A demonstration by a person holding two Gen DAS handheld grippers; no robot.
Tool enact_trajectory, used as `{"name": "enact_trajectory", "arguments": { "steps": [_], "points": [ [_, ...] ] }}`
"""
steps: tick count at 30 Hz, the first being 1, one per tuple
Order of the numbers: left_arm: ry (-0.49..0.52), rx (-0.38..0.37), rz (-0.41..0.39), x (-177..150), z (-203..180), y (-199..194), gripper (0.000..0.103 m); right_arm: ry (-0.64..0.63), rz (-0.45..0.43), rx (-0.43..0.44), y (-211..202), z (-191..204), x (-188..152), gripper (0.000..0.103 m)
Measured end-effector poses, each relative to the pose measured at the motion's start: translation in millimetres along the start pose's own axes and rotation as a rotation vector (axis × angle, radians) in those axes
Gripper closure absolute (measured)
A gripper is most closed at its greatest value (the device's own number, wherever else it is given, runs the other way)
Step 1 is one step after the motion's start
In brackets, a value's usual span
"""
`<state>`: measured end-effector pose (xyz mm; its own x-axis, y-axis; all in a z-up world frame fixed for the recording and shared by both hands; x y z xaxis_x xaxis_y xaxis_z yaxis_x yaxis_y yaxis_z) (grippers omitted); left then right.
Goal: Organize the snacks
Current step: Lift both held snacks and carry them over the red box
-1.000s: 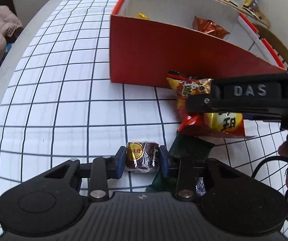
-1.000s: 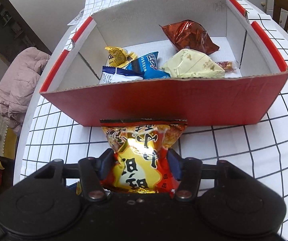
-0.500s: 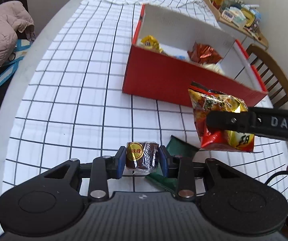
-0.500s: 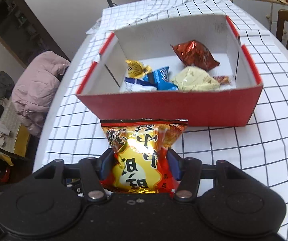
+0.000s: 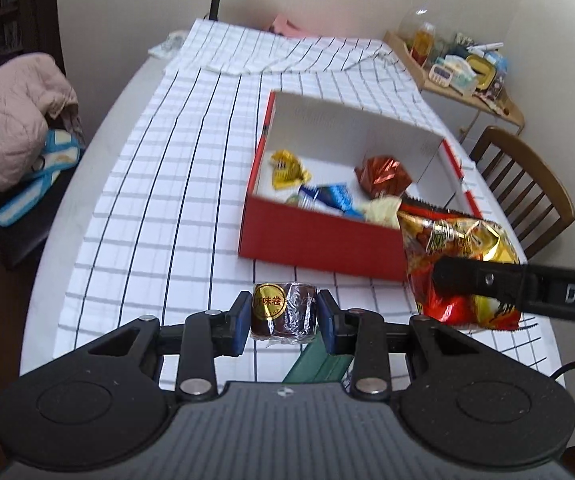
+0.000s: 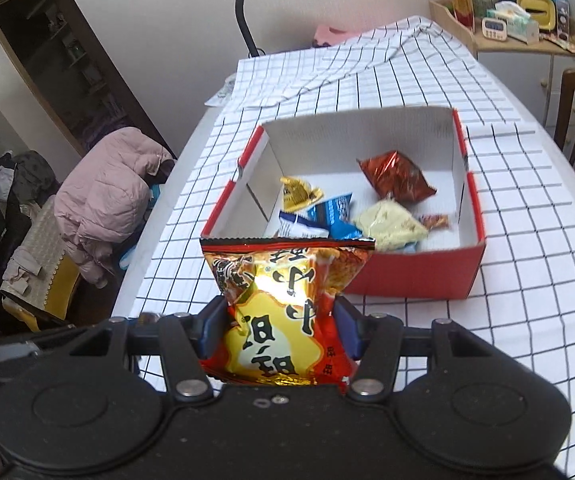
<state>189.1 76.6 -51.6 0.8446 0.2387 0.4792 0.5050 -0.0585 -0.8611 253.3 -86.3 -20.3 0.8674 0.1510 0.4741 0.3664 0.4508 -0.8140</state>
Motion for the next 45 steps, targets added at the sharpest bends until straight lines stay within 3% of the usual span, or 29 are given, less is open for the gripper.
{"name": "enact_trajectory", "arguments": {
  "steps": [20,33,45],
  "points": [
    [0.099,0.017,-0.091,87.9,-42.2,-9.4,0.069,-0.009,-0.078,-0.054,-17.0,-39.1,58.4,0.047],
    [0.095,0.056,-0.04,131.2,-50.5,45.8,0.069,-0.081,-0.03,-0.107,22.0,-61.1,99.3,0.047],
    [0.093,0.066,0.068,149.2,-51.8,108.8,0.069,-0.106,0.044,-0.126,80.0,-80.4,124.7,0.047]
  ]
}}
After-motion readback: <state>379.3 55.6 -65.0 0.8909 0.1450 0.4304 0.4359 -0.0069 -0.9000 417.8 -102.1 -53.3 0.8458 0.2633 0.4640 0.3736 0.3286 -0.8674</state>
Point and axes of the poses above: each gripper's, at about its wrist camera, not at the fingertips, and y roughly the way its jaws point, z to its left, x to its top, the point moved 2 cm from there along y, roughly the way its jaws point, and after that the axes turned 8 degrees about z, right-handed, at the moved point
